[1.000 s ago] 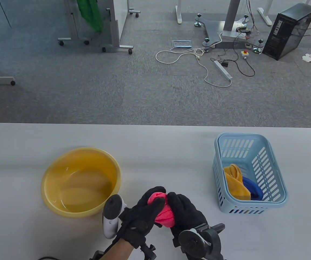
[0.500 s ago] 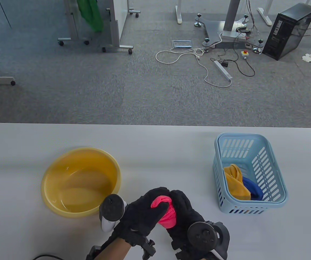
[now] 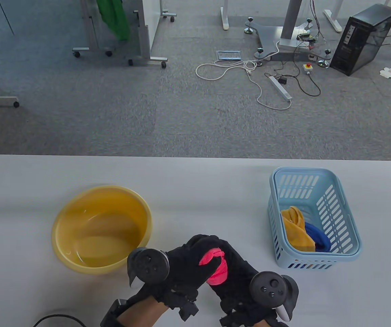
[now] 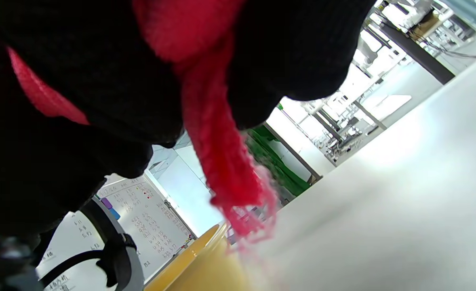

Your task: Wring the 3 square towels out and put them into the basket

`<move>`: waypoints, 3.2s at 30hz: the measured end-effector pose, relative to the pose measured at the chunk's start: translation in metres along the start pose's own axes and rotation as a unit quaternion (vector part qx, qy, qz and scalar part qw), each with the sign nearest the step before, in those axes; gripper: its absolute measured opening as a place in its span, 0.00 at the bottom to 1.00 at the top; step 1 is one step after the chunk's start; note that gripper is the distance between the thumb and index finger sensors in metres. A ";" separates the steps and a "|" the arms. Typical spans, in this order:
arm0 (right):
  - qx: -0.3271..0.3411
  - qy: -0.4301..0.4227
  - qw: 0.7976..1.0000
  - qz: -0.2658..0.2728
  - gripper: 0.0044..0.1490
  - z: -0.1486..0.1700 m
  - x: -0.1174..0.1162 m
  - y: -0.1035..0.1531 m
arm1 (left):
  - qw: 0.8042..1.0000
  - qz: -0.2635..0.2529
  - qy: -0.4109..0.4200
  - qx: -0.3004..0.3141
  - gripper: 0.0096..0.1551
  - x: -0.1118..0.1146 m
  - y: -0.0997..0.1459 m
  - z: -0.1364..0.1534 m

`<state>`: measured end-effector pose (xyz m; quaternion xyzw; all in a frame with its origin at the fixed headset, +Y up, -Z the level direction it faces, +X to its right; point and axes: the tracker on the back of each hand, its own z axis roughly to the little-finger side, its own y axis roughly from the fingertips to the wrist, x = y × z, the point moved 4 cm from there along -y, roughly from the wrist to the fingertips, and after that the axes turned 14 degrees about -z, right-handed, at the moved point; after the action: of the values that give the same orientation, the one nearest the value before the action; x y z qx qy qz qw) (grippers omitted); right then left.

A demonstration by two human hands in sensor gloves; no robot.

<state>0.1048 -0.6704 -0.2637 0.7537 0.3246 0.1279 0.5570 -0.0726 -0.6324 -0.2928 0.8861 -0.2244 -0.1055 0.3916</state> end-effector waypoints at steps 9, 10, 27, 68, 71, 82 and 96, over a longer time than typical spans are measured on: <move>-0.028 -0.176 0.983 -0.041 0.51 0.018 -0.009 -0.003 | 0.993 0.028 -0.077 0.086 0.30 -0.001 -0.020 -0.026; -0.027 -0.190 0.980 -0.052 0.51 0.021 -0.011 -0.004 | 0.992 0.029 -0.080 0.091 0.30 0.000 -0.020 -0.027; -0.017 -0.369 0.888 -0.273 0.47 0.036 -0.049 -0.015 | 0.982 0.045 -0.056 0.177 0.28 0.005 -0.014 -0.039; 0.074 -0.508 0.740 -0.434 0.48 0.029 -0.095 -0.011 | 0.961 0.040 0.007 0.273 0.27 0.011 -0.004 -0.064; 0.073 -0.503 0.744 -0.433 0.48 0.028 -0.094 -0.011 | 0.961 0.035 0.006 0.273 0.27 0.010 -0.004 -0.064; 0.039 -0.429 0.810 -0.398 0.46 0.032 -0.077 -0.012 | 0.980 0.003 -0.003 0.198 0.28 0.003 -0.004 -0.045; -0.023 -0.199 0.933 -0.298 0.48 0.021 -0.029 -0.010 | 0.996 -0.050 0.004 0.070 0.31 -0.007 0.011 -0.023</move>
<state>0.0909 -0.7032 -0.2756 0.6191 0.4142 -0.1891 0.6399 -0.0734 -0.6209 -0.2687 0.9219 -0.1854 -0.1057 0.3234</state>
